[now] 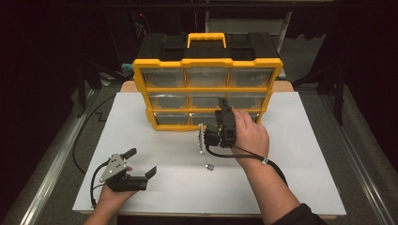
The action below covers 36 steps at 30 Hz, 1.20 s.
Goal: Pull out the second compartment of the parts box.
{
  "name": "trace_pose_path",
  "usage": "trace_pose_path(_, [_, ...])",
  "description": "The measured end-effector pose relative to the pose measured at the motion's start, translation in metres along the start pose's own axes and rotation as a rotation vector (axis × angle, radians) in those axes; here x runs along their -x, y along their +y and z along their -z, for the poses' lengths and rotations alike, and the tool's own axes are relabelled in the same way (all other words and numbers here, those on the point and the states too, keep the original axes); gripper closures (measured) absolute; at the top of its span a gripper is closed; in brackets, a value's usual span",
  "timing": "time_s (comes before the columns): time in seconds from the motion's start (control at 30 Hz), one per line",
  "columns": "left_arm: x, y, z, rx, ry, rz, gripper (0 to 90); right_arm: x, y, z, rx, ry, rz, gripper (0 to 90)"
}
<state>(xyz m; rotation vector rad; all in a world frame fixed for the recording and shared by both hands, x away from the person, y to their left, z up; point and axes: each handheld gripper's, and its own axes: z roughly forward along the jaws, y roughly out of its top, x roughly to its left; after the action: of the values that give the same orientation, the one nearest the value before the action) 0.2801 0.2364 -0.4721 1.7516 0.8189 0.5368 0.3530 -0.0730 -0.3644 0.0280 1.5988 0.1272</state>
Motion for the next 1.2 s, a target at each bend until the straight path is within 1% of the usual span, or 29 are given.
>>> trace_pose_path(0.1, [0.000,0.000,0.000,-0.004,-0.002,-0.002,0.3,0.003,0.002,-0.001,-0.001,-0.008,0.000,44.5])
trace_pose_path(0.13, [0.000,0.000,0.000,-0.004,-0.004,0.001,0.4,0.005,0.004,-0.003,0.008,-0.012,0.001,45.2])
trace_pose_path(0.27, [0.000,0.000,0.000,-0.006,-0.007,-0.002,0.3,0.008,0.006,-0.004,0.005,-0.011,-0.006,45.7])
trace_pose_path(0.3, [0.000,0.000,0.000,-0.006,-0.008,-0.002,0.3,0.010,0.007,-0.004,0.013,-0.017,0.006,46.2])
trace_pose_path(0.33, [0.001,0.000,0.000,-0.004,-0.007,-0.002,0.3,0.013,0.009,-0.005,0.019,-0.024,0.005,47.2])
trace_pose_path(0.4, [0.001,0.000,0.000,-0.004,-0.008,-0.002,0.4,0.014,0.010,-0.006,0.021,-0.028,-0.001,47.6])
trace_pose_path(0.43, [0.001,0.000,0.000,-0.005,-0.008,-0.002,0.3,0.018,0.012,-0.006,0.024,-0.037,0.015,48.3])
trace_pose_path(0.47, [0.001,0.000,-0.001,-0.005,-0.008,-0.002,0.3,0.018,0.012,-0.006,0.024,-0.037,0.015,48.3])
trace_pose_path(0.5, [0.001,0.000,-0.001,-0.006,-0.009,-0.002,0.3,0.018,0.012,-0.007,0.025,-0.036,-0.001,48.7])
trace_pose_path(0.63, [0.001,0.000,-0.001,-0.006,-0.010,-0.003,0.3,0.026,0.016,-0.009,0.032,-0.058,0.003,52.2])
trace_pose_path(0.67, [0.001,0.000,-0.001,-0.004,-0.011,-0.003,0.3,0.027,0.017,-0.009,0.030,-0.061,-0.005,52.7])
trace_pose_path(0.73, [0.001,0.000,-0.001,-0.004,-0.012,-0.003,0.3,0.029,0.018,-0.010,0.031,-0.067,0.001,53.5])
trace_pose_path(0.77, [0.001,0.000,-0.001,-0.003,-0.012,-0.003,0.3,0.033,0.019,-0.010,0.029,-0.070,-0.005,54.9])
trace_pose_path(0.83, [0.001,0.000,-0.001,-0.003,-0.012,-0.003,0.3,0.034,0.020,-0.011,0.028,-0.070,-0.011,55.4])
trace_pose_path(0.87, [0.001,0.000,-0.001,-0.003,-0.013,-0.003,0.3,0.036,0.021,-0.012,0.030,-0.074,0.001,55.8])
trace_pose_path(0.97, [0.002,0.000,-0.001,-0.002,-0.013,-0.003,0.3,0.039,0.024,-0.014,0.028,-0.082,0.006,57.8])
trace_pose_path(1.1, [0.001,0.000,0.000,-0.001,-0.014,-0.004,0.3,0.045,0.027,-0.018,0.020,-0.090,0.003,60.7])
trace_pose_path(1.17, [0.001,0.000,0.000,0.000,-0.014,-0.004,0.3,0.046,0.028,-0.019,0.017,-0.092,0.000,60.9])
trace_pose_path(1.2, [0.001,0.000,0.000,0.000,-0.014,-0.003,0.4,0.048,0.028,-0.020,0.016,-0.094,0.003,62.6])
